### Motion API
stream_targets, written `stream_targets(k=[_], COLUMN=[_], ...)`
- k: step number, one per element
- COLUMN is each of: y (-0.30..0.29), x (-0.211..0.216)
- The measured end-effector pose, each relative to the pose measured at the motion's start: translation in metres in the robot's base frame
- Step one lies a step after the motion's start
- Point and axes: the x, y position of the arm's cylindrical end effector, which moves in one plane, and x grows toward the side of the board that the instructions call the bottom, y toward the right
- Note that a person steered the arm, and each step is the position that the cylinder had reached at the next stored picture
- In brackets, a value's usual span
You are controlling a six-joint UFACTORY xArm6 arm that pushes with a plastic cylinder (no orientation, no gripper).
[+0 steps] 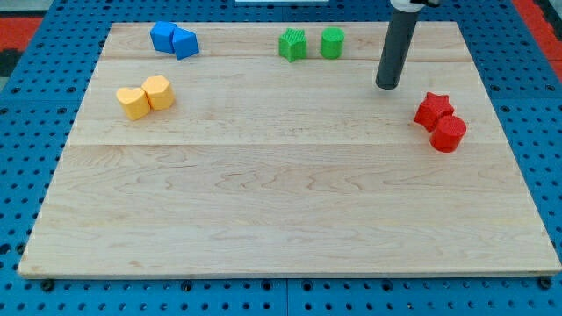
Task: Push the green circle into the green star
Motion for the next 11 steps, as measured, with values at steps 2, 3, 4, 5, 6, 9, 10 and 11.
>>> stream_targets(k=[2,3,4,5,6,9,10,11], y=[0.002,-0.017,-0.038,-0.020,-0.073,-0.165,-0.268,-0.340], x=[-0.046,-0.082,-0.084,-0.108,-0.099,-0.141,-0.141,-0.141])
